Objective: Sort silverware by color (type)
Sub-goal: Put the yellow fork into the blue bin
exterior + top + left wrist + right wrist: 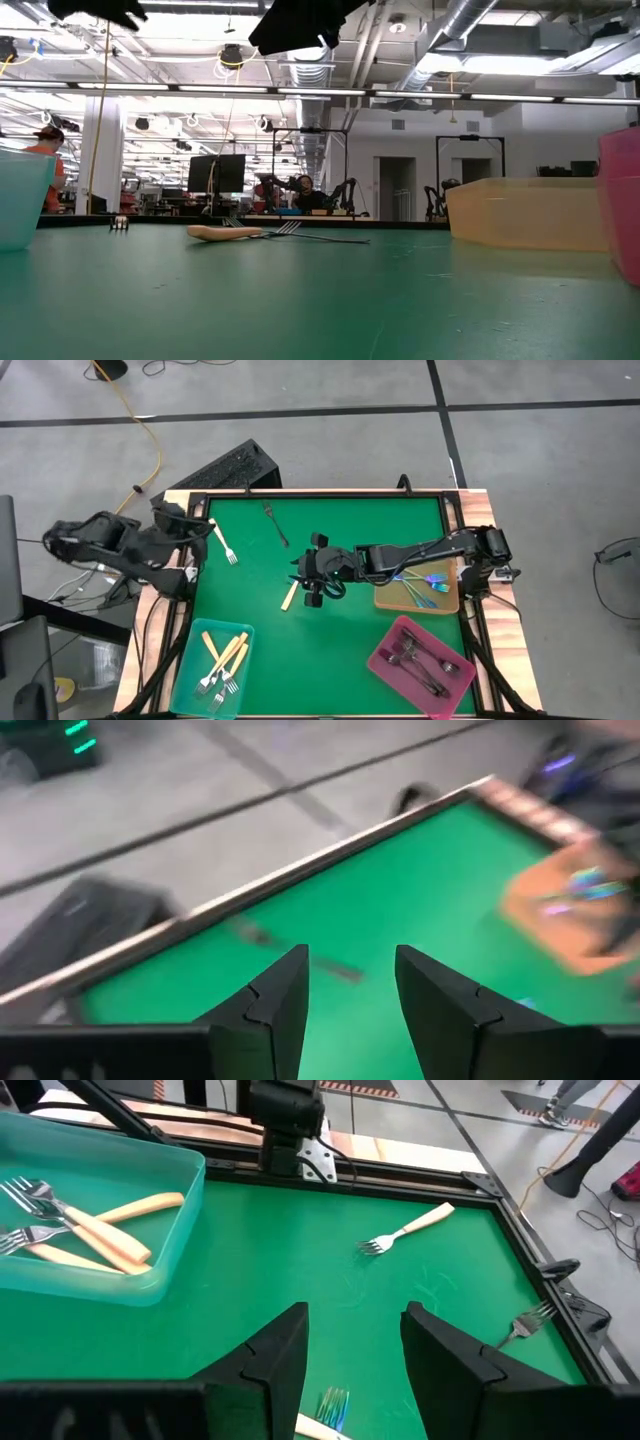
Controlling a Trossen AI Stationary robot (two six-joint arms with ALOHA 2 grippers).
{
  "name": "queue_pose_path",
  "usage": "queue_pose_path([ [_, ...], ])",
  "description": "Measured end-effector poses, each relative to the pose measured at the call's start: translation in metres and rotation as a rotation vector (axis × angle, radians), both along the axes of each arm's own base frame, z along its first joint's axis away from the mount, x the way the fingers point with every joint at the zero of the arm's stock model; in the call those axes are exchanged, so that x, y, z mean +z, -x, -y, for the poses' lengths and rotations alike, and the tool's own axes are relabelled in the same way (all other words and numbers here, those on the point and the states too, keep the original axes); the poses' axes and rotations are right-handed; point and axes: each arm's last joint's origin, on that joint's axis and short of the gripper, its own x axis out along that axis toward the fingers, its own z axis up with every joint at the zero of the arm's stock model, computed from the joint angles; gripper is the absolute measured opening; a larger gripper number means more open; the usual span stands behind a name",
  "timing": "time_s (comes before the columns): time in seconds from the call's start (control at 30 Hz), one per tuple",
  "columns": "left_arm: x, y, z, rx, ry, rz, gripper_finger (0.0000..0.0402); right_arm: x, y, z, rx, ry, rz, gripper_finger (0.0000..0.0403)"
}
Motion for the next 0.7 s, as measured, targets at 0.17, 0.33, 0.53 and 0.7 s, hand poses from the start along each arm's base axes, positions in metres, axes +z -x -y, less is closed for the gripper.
queue_pose_path([
  [0.17, -0.006, -0.013, -0.011, 0.061, 0.058, -0.163, 0.0135, 0.0, 0.0, 0.0, 0.0, 0.0, 0.0, 0.0182],
  [0.33, -0.011, -0.031, -0.03, 0.166, 0.084, -0.255, 0.0135, 0.0, 0.0, 0.0, 0.0, 0.0, 0.0, 0.0182],
  [0.53, -0.021, -0.048, -0.068, 0.284, 0.165, -0.353, 0.0135, 0.0, 0.0, 0.0, 0.0, 0.0, -0.001, 0.0182],
  [0.7, -0.034, -0.056, -0.105, 0.346, 0.279, -0.404, 0.0135, 0.0, 0.0, 0.0, -0.002, -0.005, -0.003, 0.0182],
])
